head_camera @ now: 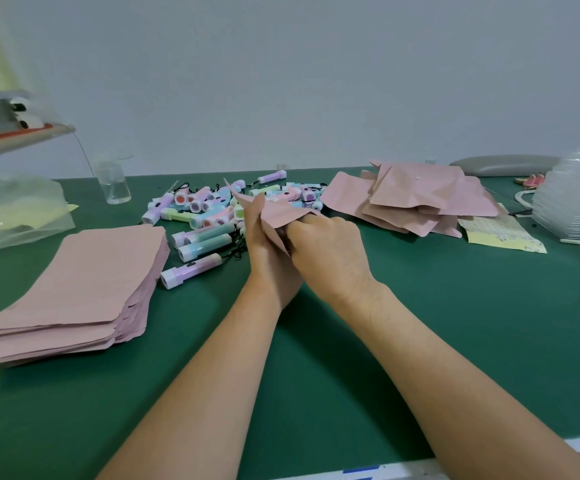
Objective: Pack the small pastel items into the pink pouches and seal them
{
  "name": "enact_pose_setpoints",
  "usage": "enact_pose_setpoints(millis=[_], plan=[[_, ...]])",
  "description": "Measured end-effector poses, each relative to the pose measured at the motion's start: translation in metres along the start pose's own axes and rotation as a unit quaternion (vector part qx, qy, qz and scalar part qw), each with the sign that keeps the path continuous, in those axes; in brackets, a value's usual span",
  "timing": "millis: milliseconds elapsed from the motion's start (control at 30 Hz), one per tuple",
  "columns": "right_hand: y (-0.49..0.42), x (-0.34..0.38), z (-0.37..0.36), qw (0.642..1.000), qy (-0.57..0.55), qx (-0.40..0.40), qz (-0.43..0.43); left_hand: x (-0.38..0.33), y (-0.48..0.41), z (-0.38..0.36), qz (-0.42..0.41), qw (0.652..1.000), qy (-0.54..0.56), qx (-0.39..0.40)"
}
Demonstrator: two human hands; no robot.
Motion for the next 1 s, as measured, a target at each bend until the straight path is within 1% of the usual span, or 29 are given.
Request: enact_pose_setpoints(millis=[67, 133, 167, 267, 333, 400, 467, 600, 667, 800, 867, 933, 967, 1000], plan=[[0.000, -0.001, -0.004, 0.999, -0.008, 0.042, -0.005, 0.004, -0.001, 0.002, 0.015, 0.999, 0.033, 0.005], [0.001, -0.006, -0.014, 0.998, -0.014, 0.063, -0.008, 0.007, 0.000, 0.001, 0.022, 0.999, 0.036, 0.009], [0.002, -0.007, -0.018, 0.996, -0.024, 0.086, -0.020, 0.008, 0.001, -0.001, 0.024, 0.999, 0.033, 0.010], [0.001, -0.013, -0.023, 0.988, -0.069, 0.108, -0.080, 0.010, 0.005, -0.008, 0.021, 1.000, 0.013, 0.002], [0.001, -0.017, -0.028, 0.976, -0.106, 0.143, -0.125, 0.012, 0.007, -0.010, 0.024, 1.000, 0.018, -0.002], [0.003, -0.015, -0.031, 0.961, -0.150, 0.184, -0.141, 0.015, 0.008, -0.011, 0.036, 0.999, 0.019, 0.005], [0.004, -0.012, -0.029, 0.955, -0.168, 0.202, -0.135, 0.017, 0.009, -0.014, 0.050, 0.999, 0.003, 0.017], [0.002, -0.018, -0.034, 0.944, -0.173, 0.243, -0.140, 0.021, 0.006, -0.016, 0.051, 0.998, 0.022, 0.024], [-0.001, -0.021, -0.036, 0.946, -0.170, 0.240, -0.135, 0.023, 0.003, -0.012, 0.051, 0.998, 0.022, 0.011], [-0.001, -0.018, -0.037, 0.956, -0.161, 0.224, -0.100, 0.019, -0.002, -0.014, 0.041, 0.999, 0.004, 0.033], [0.001, -0.017, -0.038, 0.962, -0.120, 0.238, -0.064, 0.019, -0.003, -0.013, 0.041, 0.999, -0.014, 0.030], [0.002, -0.021, -0.037, 0.963, -0.092, 0.247, -0.055, 0.017, -0.004, -0.011, 0.033, 0.999, -0.008, 0.025], [0.001, -0.023, -0.034, 0.965, -0.083, 0.242, -0.053, 0.016, -0.005, -0.008, 0.030, 0.999, -0.003, 0.015], [-0.001, -0.023, -0.028, 0.971, -0.077, 0.222, -0.037, 0.015, -0.006, -0.005, 0.029, 1.000, 0.001, 0.007]])
Point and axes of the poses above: each hand's wrist, its own y-axis away from the middle knuckle, its own z-axis out of the back of the hand, x = y × z, the point moved 5 cm from there along -y, towards the middle knuckle, and after that the axes turned 10 degrees about -x, right-handed, at the moved point
